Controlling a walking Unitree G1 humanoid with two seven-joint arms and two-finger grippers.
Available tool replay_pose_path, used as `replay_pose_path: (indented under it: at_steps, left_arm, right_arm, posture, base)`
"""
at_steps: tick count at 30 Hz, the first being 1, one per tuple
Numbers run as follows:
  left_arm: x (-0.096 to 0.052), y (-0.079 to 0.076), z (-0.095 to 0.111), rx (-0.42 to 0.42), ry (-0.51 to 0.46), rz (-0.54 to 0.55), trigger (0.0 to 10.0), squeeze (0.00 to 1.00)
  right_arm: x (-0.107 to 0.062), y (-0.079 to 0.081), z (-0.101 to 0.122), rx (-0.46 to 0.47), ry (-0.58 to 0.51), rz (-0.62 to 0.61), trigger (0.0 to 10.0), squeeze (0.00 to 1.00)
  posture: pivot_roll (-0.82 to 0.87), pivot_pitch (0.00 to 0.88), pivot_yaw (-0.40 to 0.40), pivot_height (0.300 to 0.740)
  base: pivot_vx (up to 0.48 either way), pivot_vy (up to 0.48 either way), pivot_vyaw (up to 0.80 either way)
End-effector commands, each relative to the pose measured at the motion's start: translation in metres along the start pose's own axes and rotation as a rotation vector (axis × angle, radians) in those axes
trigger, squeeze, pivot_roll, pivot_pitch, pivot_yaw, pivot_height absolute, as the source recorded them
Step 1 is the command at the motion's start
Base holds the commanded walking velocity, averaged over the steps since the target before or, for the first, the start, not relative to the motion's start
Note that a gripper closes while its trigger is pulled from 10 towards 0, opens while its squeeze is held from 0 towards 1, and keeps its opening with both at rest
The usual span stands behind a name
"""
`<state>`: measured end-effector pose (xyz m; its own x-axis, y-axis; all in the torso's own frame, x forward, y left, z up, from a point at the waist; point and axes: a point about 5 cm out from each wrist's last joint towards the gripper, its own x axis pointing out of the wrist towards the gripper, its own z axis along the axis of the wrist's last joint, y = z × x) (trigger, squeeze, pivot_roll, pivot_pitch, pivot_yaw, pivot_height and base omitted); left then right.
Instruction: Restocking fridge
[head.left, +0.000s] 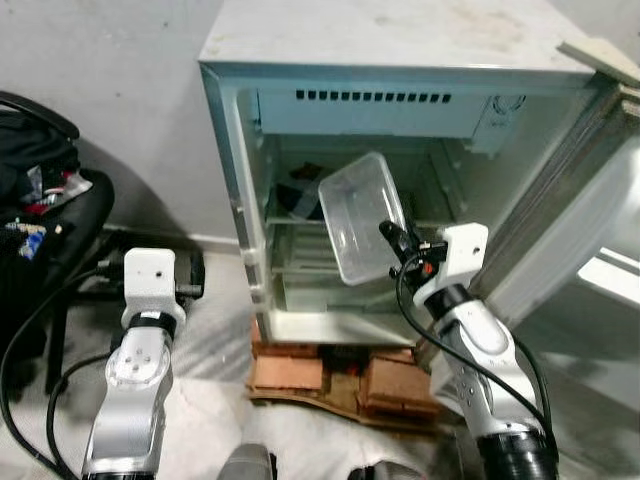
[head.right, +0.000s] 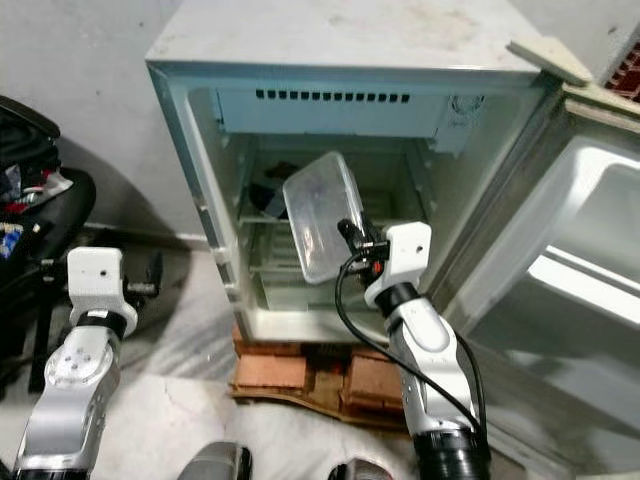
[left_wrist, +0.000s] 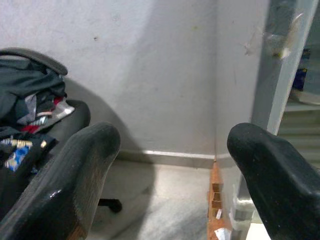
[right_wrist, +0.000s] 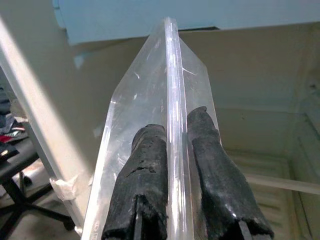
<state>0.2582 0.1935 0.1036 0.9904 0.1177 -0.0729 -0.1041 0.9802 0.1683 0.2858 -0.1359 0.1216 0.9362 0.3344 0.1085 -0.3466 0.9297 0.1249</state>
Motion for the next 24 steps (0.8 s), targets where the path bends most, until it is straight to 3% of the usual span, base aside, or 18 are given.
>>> replay_pose_path:
  at_steps: [1, 15, 20, 24]
  left_arm:
    - [-0.001, -0.002, 0.002, 0.002, -0.006, -0.010, 10.0, 0.00]
    - [-0.005, -0.001, -0.003, 0.010, 0.015, -0.018, 10.0, 0.00]
    - [-0.014, -0.001, -0.008, -0.001, 0.028, -0.039, 10.0, 0.00]
    - [-0.016, -0.001, -0.009, -0.004, 0.034, -0.038, 10.0, 0.00]
  right_arm:
    - [-0.002, -0.006, 0.000, -0.005, 0.001, -0.026, 10.0, 0.00]
    - [-0.006, -0.003, -0.008, 0.000, 0.032, -0.048, 10.0, 0.00]
    - [-0.009, -0.006, -0.012, 0.003, 0.050, -0.076, 10.0, 0.00]
    - [-0.009, -0.008, -0.012, 0.001, 0.054, -0.088, 10.0, 0.00]
  posture:
    - [0.13, 0.095, -0.028, 0.740]
    - [0.13, 0.102, -0.024, 0.740]
    - [0.13, 0.106, -0.027, 0.740]
    - [0.13, 0.107, -0.029, 0.740]
  base:
    - [0.000, 0.000, 0.00]
    - [0.000, 0.000, 0.00]
    - [0.000, 0.000, 0.00]
    - [0.274, 0.000, 0.00]
